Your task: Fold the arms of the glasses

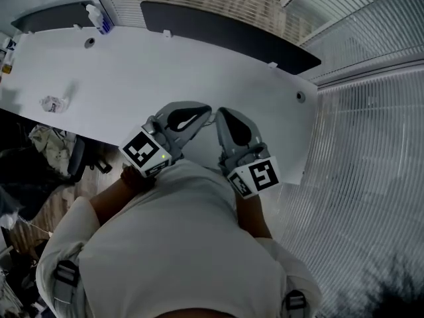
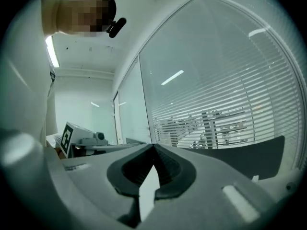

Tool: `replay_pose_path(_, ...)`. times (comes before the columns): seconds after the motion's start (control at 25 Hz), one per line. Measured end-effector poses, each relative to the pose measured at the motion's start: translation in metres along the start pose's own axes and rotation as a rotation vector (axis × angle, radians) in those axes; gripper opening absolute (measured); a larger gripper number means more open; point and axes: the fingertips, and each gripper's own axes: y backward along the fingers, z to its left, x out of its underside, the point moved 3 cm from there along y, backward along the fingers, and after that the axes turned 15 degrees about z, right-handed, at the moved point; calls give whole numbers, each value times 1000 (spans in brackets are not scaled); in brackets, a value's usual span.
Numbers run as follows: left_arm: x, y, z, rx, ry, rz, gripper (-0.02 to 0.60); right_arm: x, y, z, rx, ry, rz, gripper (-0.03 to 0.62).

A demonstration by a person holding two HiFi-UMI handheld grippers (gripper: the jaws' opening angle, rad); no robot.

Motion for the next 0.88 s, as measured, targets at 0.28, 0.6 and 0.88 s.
replay_pose_path(0.28, -6, -3, 6, 0, -10, -12, 3, -1, -3, -6, 7, 15, 0, 0)
replay_pose_path(0.6, -12, -9, 9, -3, -17, -8, 3, -6, -3, -10, -3, 19, -10, 0)
replay_pose_path(0.88, -15, -12, 9, -1, -15, -7, 3, -9, -3, -14, 2, 24, -6, 0)
